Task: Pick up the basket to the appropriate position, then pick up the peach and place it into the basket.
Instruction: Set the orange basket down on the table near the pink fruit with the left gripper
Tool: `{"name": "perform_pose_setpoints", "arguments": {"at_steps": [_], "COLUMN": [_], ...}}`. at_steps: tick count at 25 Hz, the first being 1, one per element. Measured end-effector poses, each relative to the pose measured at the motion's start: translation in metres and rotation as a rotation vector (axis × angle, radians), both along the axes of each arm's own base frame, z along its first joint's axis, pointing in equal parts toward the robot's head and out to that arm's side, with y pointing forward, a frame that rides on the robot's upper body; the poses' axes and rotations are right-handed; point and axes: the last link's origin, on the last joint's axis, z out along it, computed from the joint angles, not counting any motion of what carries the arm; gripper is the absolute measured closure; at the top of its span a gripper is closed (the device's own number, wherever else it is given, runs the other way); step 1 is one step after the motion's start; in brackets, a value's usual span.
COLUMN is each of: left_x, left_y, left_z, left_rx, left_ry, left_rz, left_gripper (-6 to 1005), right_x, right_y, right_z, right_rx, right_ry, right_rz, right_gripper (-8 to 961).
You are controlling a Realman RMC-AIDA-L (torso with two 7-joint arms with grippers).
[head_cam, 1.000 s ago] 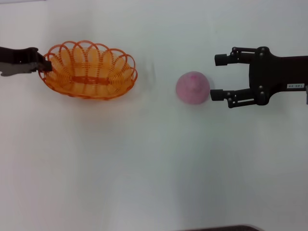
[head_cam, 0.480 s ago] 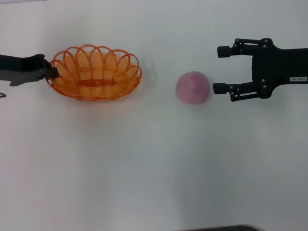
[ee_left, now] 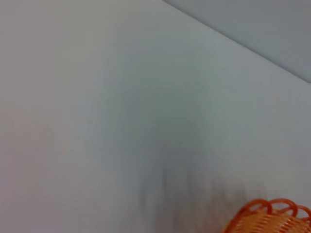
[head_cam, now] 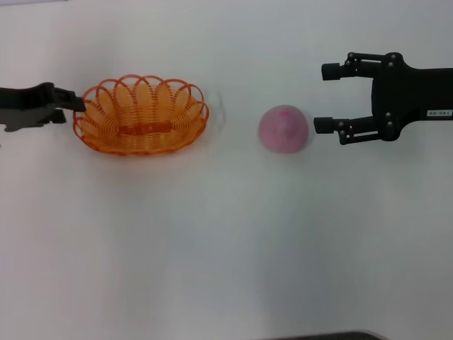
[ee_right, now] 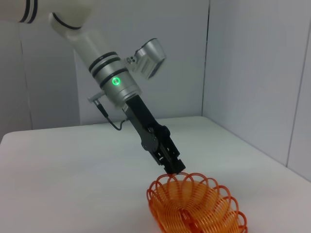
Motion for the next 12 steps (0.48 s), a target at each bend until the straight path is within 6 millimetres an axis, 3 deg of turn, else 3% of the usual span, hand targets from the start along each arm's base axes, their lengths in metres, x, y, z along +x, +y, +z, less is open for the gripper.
{"name": "perform_pose_setpoints", "arguments": {"at_steps": [11, 12], "left_x": [0.000, 0.001], "left_y": [-0.010, -0.010], "left_z": [0.011, 0.012], "left_rx": [0.050, 0.045], "left_ry": [-0.057, -0.054], "left_rz": [-0.094, -0.104], "left_gripper": [374, 374], "right_x": [-0.001, -0.001], "right_y": [-0.002, -0.002], "right_z": [-0.001, -0.001], "right_rx": [-0.015, -0.017], "right_ry": [0.031, 0.034], "right_rz": [-0.034, -0.037], "right_gripper": [72, 72]}}
